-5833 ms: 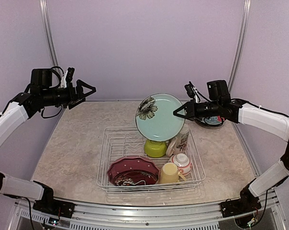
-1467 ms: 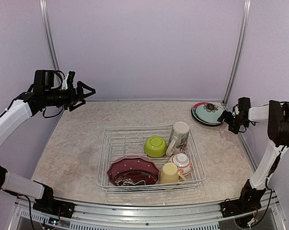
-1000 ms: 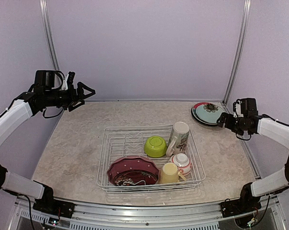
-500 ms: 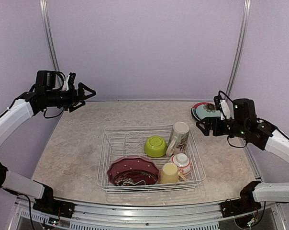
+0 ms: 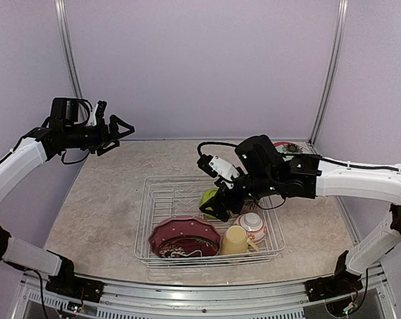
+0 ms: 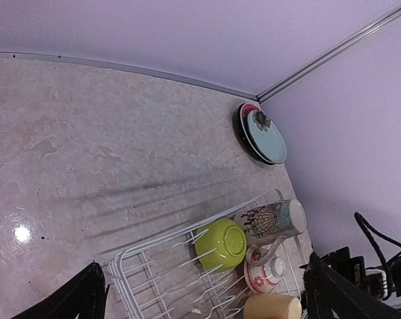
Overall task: Unload the mixed dishes from the dish rack
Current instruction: Grab the plate from the dish rack.
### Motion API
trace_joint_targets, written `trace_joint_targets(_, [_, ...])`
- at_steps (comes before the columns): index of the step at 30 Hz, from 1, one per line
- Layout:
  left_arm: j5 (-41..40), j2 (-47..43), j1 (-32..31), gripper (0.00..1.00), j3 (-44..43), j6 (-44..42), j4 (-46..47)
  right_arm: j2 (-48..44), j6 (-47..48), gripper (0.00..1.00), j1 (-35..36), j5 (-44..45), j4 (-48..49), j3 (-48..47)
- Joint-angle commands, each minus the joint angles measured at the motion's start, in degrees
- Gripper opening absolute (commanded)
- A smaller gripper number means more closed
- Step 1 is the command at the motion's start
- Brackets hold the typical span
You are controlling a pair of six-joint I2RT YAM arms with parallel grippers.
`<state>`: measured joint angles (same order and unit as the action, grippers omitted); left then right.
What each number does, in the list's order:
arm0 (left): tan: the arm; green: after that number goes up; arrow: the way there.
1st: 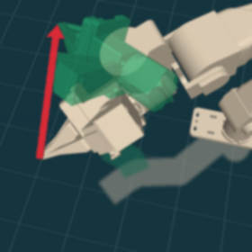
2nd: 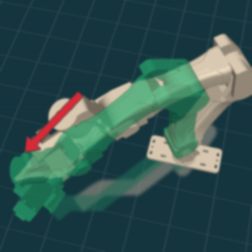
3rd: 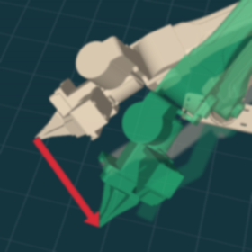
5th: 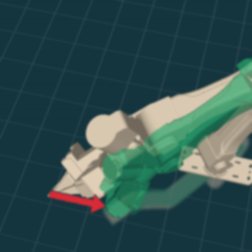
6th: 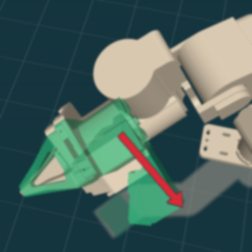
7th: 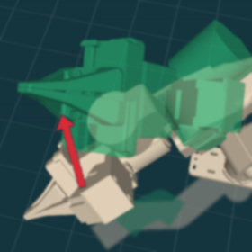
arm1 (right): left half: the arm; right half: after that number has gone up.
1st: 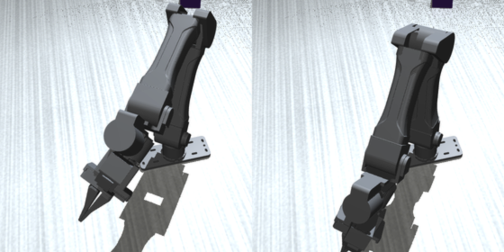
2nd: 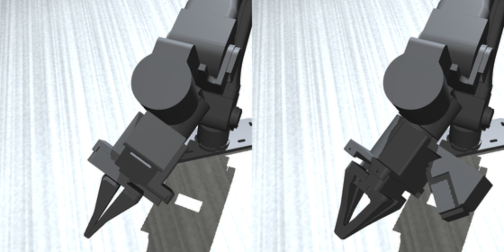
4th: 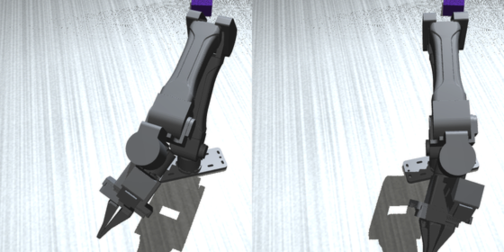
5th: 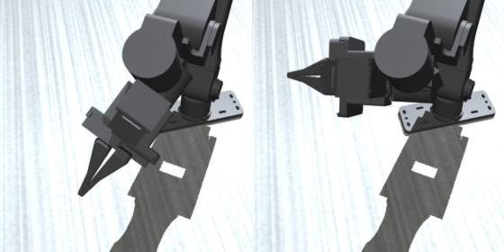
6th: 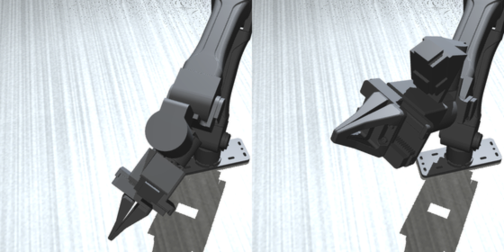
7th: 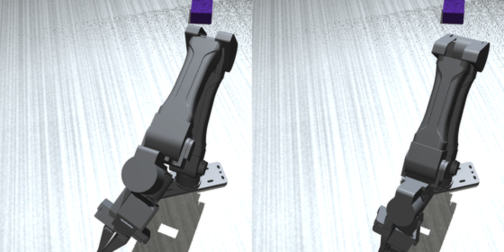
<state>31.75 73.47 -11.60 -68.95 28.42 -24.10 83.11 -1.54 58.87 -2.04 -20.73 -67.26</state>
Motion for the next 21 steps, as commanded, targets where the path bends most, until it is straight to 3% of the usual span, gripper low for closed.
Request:
trace_joint_targets(1, [-0.28,-0.04,-0.68,0.99,-2.05,-0.92,-0.91,5.2,7.66,0.95,1.85,-4.49,-5.64,-5.45])
trace_joint_targets(7, [0.09,-0.08,-0.71,0.99,-2.23,-0.92,-0.86,9.12,10.09,0.86,1.94,-7.64,-9.78,-8.37])
trace_joint_targets(9, [0.07,-0.03,-0.71,0.99,-2.16,-0.92,-0.86,9.13,9.72,0.84,1.97,-4.38,-10.53,-8.98])
trace_joint_targets(14, [-0.14,0.17,-0.65,0.99,-2.21,-1.0,-0.95,1.65,7.74,0.93,1.94,1.6,-8.7,-8.67])
trace_joint_targets(21, [1.23,0.97,-0.38,0.99,-2.44,-0.42,-0.96,1.38,9.59,0.95,2.48,-10.06,-15.16,-10.44])
